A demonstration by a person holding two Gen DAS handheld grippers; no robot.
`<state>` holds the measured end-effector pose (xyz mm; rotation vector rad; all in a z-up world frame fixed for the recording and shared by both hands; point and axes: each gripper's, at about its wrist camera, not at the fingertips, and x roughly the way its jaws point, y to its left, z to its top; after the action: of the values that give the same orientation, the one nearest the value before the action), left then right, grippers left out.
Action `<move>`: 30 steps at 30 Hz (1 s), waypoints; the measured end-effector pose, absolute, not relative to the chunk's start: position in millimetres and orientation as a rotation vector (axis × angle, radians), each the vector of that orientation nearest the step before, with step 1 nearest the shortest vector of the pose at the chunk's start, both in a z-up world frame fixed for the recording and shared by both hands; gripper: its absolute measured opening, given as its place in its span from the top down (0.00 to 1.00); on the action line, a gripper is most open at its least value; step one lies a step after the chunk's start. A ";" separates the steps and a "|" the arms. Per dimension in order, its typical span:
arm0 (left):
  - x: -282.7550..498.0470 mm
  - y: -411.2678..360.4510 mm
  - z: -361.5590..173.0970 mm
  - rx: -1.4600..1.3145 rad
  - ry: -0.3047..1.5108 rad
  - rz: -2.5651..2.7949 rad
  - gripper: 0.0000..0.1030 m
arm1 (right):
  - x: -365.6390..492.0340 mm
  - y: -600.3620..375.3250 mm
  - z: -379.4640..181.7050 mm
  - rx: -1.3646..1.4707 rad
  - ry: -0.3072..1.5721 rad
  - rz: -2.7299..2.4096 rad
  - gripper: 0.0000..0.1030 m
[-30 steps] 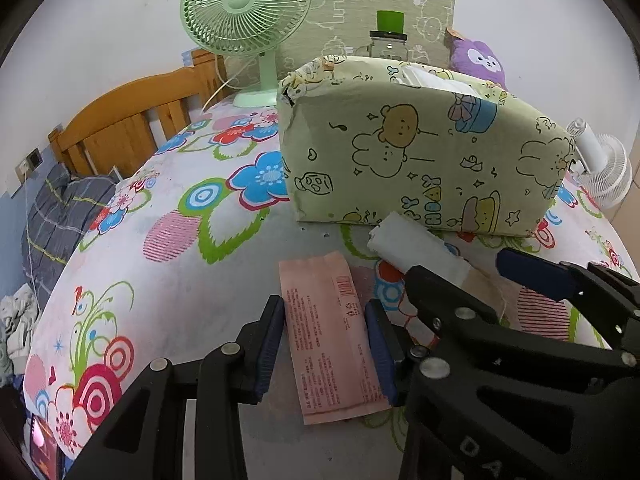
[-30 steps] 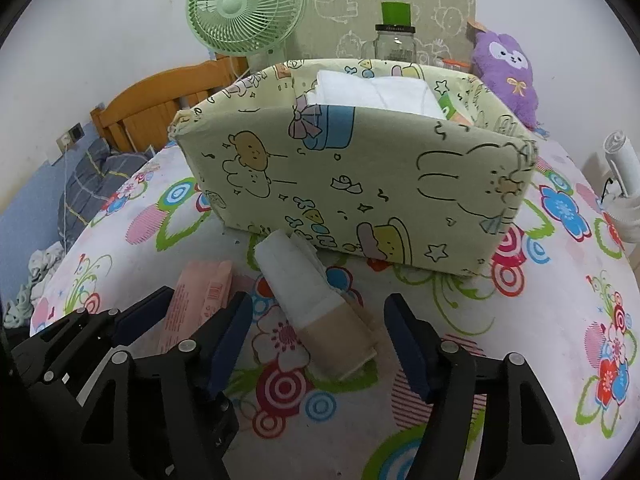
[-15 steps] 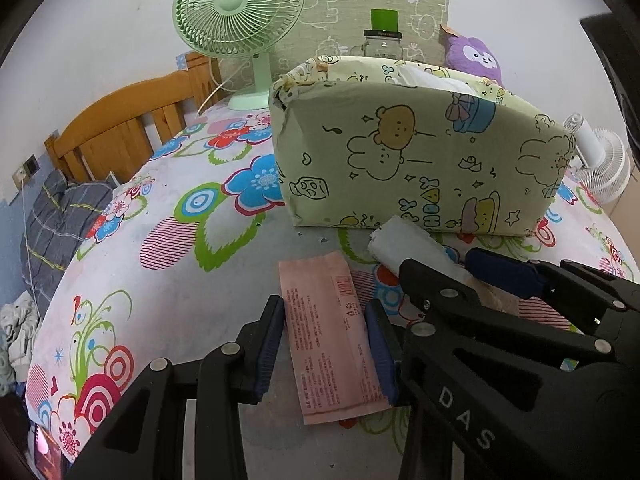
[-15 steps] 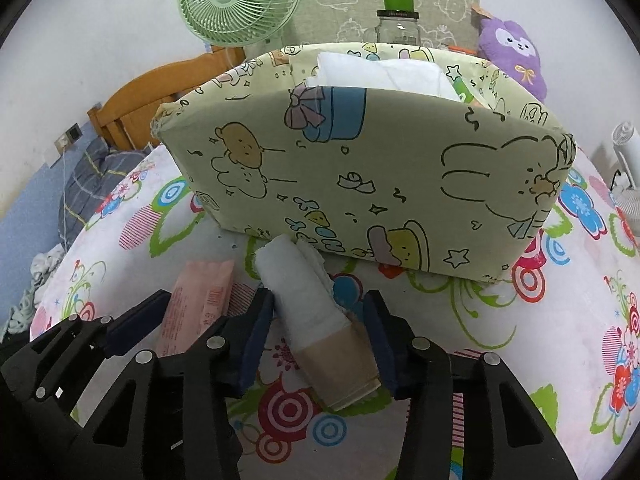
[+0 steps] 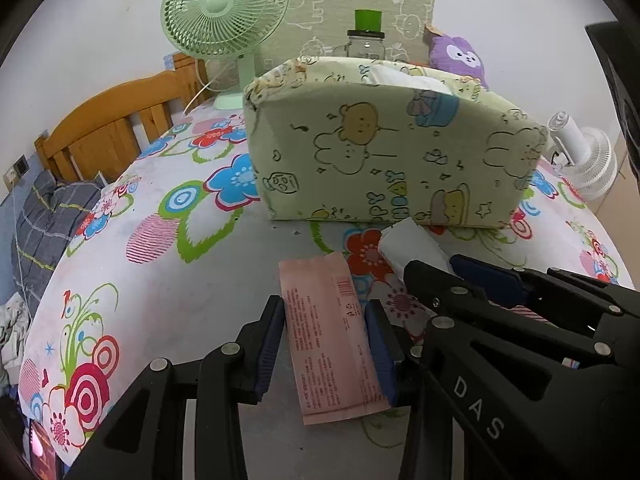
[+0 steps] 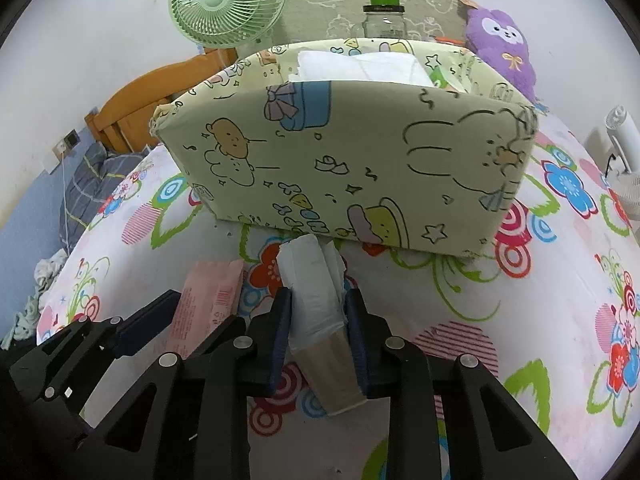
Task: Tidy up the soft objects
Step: 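Grasp the pink paper slip with the left tool while the right tool grasps the white-beige roll, then lift both held items and carry them over the fabric box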
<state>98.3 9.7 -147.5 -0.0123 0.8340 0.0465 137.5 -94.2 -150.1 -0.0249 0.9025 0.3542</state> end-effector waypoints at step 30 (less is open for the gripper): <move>71.1 -21.2 -91.2 0.004 0.728 -0.024 0.59 | 99.3 -131.0 -87.6 0.000 0.788 0.276 0.71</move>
<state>71.1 -21.2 -91.2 0.0039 0.7280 -0.0237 99.3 -131.0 -87.6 -0.0003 0.7885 0.2761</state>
